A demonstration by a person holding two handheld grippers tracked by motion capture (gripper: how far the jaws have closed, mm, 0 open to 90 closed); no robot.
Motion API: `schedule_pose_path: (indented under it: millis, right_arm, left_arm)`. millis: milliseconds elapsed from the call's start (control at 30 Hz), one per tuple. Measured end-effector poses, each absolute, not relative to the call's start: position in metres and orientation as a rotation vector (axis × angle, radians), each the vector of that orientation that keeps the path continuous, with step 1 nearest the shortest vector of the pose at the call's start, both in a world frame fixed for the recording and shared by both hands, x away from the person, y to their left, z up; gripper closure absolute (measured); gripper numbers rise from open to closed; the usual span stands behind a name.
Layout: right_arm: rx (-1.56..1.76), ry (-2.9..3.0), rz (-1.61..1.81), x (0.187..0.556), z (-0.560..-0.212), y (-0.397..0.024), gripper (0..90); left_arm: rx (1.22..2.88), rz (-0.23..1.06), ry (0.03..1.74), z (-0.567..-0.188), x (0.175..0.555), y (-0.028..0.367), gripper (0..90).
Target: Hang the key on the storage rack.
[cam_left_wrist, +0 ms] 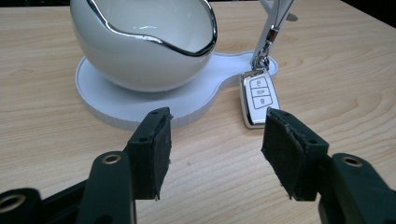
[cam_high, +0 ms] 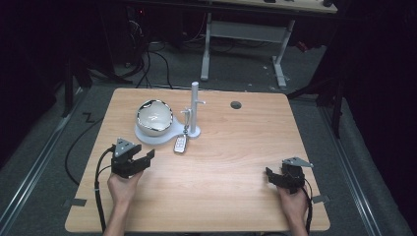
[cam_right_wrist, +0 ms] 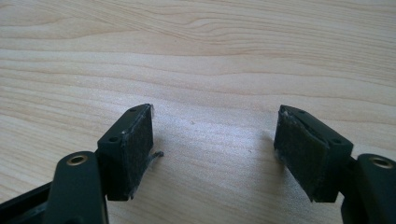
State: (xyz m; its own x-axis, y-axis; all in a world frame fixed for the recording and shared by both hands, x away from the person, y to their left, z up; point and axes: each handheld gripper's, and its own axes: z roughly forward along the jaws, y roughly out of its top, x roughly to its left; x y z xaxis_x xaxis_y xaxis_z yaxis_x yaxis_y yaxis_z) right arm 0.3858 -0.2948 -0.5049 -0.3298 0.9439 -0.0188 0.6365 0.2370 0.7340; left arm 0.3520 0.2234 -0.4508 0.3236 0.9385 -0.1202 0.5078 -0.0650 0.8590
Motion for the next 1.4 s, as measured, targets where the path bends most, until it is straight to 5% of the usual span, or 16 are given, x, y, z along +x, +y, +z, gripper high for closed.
schedule_pose_path:
  millis: [1400]
  right_arm:
    - [1.445,2.051,0.881,0.386,-0.505,-0.295,28.4]
  left_arm:
    - [1.892,0.643,1.428,-0.508,0.355,0.218,35.5]
